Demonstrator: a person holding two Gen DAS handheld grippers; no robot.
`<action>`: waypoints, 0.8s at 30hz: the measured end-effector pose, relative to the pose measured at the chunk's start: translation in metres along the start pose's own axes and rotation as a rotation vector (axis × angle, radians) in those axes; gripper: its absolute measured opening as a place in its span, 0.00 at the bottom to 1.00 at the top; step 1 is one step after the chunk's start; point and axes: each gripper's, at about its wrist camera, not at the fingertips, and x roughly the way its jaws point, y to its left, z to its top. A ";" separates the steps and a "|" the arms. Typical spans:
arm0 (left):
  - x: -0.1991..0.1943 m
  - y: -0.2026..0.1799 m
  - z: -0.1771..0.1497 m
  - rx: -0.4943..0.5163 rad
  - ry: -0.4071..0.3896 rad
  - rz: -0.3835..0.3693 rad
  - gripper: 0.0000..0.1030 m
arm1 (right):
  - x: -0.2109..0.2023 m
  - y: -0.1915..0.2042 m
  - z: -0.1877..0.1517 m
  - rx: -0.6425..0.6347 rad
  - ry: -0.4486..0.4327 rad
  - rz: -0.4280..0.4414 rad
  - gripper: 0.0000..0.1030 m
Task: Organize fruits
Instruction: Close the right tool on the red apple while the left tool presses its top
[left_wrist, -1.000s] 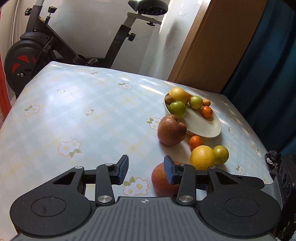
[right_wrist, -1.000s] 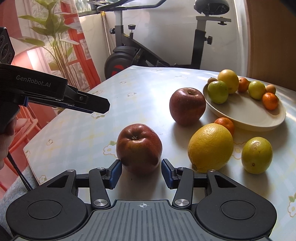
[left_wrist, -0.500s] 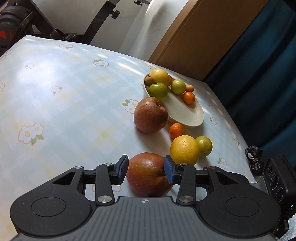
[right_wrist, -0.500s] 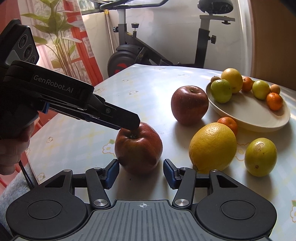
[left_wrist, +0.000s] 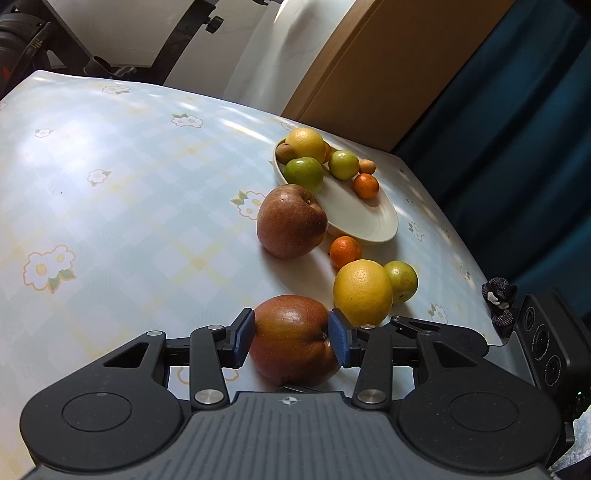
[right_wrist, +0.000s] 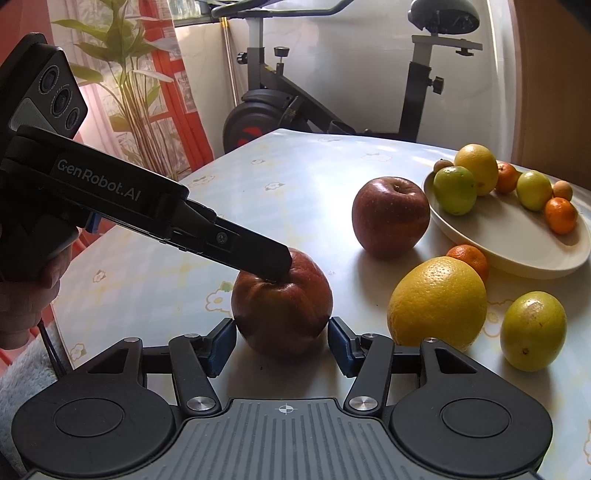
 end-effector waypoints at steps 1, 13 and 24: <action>0.000 0.000 0.000 0.000 -0.001 -0.001 0.45 | 0.001 0.001 0.000 -0.004 -0.003 -0.003 0.50; -0.001 0.004 -0.005 -0.031 -0.021 -0.005 0.45 | 0.005 0.001 -0.004 -0.034 -0.030 -0.002 0.52; -0.004 0.001 -0.009 -0.020 -0.046 0.008 0.45 | 0.003 0.000 -0.008 -0.013 -0.058 0.006 0.51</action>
